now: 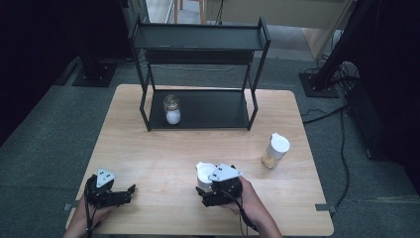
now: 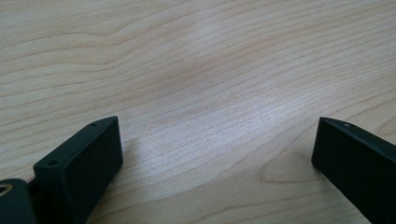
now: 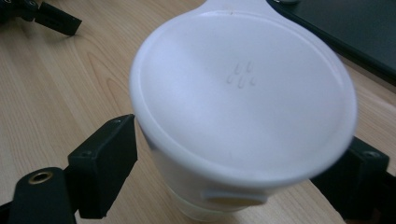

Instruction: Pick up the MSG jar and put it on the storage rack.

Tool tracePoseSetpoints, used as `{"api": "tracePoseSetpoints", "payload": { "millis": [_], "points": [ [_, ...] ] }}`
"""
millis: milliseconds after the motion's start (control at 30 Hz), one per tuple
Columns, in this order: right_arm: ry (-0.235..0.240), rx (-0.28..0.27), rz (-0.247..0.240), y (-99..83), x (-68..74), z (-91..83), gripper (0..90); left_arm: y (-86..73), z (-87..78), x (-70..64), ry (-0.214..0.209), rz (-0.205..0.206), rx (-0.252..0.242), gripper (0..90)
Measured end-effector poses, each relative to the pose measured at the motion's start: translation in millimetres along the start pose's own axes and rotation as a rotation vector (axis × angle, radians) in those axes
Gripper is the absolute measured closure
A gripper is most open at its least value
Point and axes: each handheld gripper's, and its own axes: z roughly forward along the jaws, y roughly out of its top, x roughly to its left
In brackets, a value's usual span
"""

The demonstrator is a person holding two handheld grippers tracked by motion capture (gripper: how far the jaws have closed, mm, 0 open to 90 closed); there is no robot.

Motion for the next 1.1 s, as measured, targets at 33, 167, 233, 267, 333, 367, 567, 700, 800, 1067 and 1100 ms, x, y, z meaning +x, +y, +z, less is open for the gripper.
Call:
{"api": "tracePoseSetpoints", "payload": {
  "millis": [33,167,233,267,333,367,567,700,800,1067,1100],
  "points": [
    [0.003,0.002,0.002,0.6,0.1,0.8,16.0,0.0,0.0,0.0,0.0,0.001,0.0,1.9],
    [0.013,0.0,0.013,2.3,-0.6,3.9,20.6,0.1,0.0,0.1,-0.001,0.002,0.0,1.9],
    [0.017,0.004,0.017,2.9,-0.9,5.2,22.6,0.1,0.0,0.1,-0.001,0.002,0.0,1.9],
    [0.018,0.005,0.016,3.2,-0.9,5.7,23.4,0.1,0.0,0.1,-0.001,0.002,0.0,1.9],
    [0.016,0.009,0.017,4.0,-0.8,6.1,24.3,0.1,0.0,0.1,-0.001,0.001,0.0,1.9],
    [0.016,0.009,0.02,4.3,-1.0,6.2,24.6,0.1,0.1,0.1,-0.001,0.002,0.0,1.9],
    [0.02,-0.003,0.021,6.7,-4.4,2.5,29.9,0.1,0.1,0.1,-0.002,0.003,0.0,1.9],
    [0.022,0.0,0.016,7.1,-4.6,2.5,30.0,0.2,0.1,0.1,-0.003,0.003,0.0,1.9],
    [0.022,-0.003,0.018,7.0,-4.8,2.6,30.0,0.1,0.1,0.1,-0.002,0.002,0.0,1.9],
    [0.019,-0.002,0.036,7.8,-5.3,2.9,30.2,0.2,0.1,0.1,-0.003,0.003,0.0,1.9],
    [0.017,0.0,0.036,8.1,-5.8,2.9,30.2,0.2,0.1,0.1,-0.003,0.003,0.0,1.9]
  ]
}}
